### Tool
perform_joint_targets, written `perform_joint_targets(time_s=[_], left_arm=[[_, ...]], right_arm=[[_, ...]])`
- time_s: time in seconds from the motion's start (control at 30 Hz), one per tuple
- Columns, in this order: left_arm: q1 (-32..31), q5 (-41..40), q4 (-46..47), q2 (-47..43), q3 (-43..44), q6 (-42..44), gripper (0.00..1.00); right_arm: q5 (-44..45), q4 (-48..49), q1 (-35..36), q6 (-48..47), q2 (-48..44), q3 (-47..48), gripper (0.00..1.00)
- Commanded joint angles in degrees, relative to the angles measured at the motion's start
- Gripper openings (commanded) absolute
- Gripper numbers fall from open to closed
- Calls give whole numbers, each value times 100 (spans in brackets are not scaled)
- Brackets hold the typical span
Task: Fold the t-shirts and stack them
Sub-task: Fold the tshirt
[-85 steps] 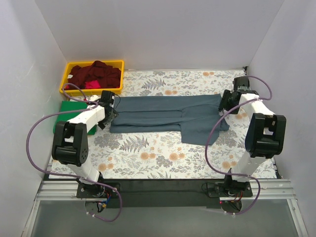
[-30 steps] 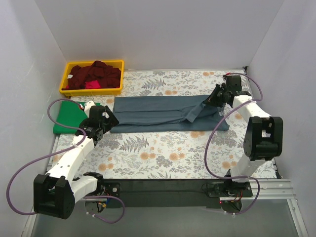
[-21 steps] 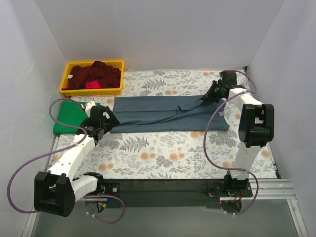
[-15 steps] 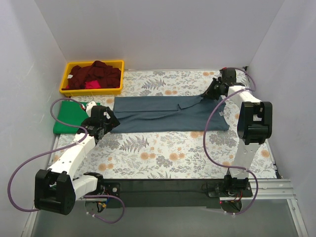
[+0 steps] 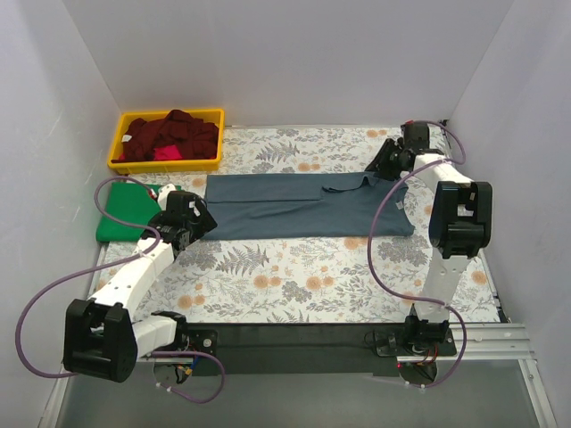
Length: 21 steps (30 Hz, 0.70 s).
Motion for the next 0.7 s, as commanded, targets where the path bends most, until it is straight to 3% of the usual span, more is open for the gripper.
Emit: perform_joint_targets(time_s=[0.0, 0.1, 0.3, 0.47, 0.67], left_arm=[[-14, 107, 27, 79, 206, -89, 77], [-14, 212, 10, 229, 461, -195, 73], [4, 230, -52, 931, 987, -415, 63], [39, 423, -34, 1739, 1278, -564, 55], [65, 555, -25, 2399, 1533, -564, 44]], right_arm=[[136, 123, -25, -301, -677, -278, 50], [381, 35, -34, -459, -1406, -1039, 57], [541, 0, -744, -416, -2839, -3017, 65], [-469, 570, -1649, -214, -3517, -4197, 67], [-918, 1265, -1966, 234, -3711, -4945, 68]])
